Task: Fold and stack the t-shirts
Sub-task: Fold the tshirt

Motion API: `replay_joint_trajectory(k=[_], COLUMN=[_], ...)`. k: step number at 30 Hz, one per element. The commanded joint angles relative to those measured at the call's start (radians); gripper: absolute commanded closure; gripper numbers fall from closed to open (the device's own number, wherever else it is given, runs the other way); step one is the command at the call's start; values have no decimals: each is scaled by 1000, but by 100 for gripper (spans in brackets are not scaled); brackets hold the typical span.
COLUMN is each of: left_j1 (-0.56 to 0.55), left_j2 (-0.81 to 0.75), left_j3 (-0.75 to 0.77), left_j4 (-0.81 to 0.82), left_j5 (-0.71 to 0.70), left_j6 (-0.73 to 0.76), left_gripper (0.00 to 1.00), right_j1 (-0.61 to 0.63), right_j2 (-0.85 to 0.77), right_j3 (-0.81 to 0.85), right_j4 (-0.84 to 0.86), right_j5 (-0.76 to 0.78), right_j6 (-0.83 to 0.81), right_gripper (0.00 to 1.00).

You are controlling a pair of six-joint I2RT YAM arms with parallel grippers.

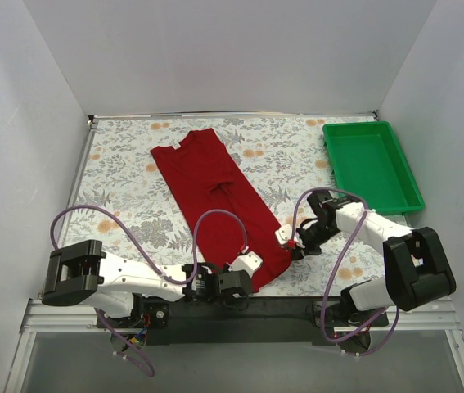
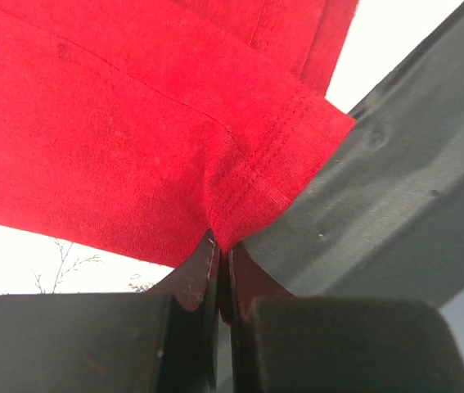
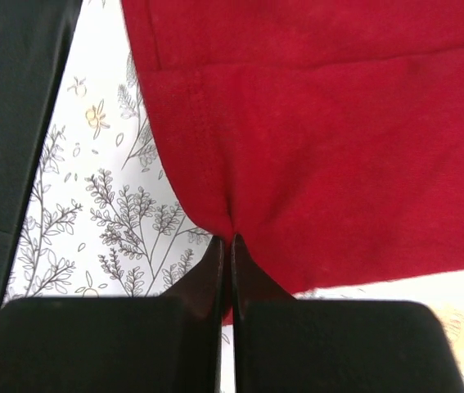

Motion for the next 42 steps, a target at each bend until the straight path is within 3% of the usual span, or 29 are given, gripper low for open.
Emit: replay_joint_trajectory(k=[1, 4, 9, 14, 21, 27, 32, 42], left_j1=[34, 89, 204, 402, 739, 911, 1050, 1142], left_j2=[-83, -123, -219, -285, -239, -173, -115, -36], left_j3=[9, 16, 29, 58, 122, 151, 132, 133], left_j4=[35, 49, 88, 104, 130, 153, 233, 302], left_j5=[78, 129, 220, 287, 384, 375, 407, 437], left_j6=[39, 62, 113, 217, 341, 390, 406, 413], left_gripper=[100, 100, 100, 100, 100, 100, 100, 100], right_j1=[4, 12, 37, 49, 57, 61, 69, 93], right_j2=[-22, 21, 104, 268, 531, 748, 895, 957], right_j3=[119, 220, 371, 646, 1032, 1302, 1446, 1514], right_j4=[-108, -199, -197, -199, -196, -191, -165, 14], right_j5=[-56, -94, -153, -171, -125, -87, -64, 1], right_j6=[63, 60, 173, 331, 515, 623, 693, 824], right_gripper=[99, 99, 99, 99, 99, 99, 99, 99])
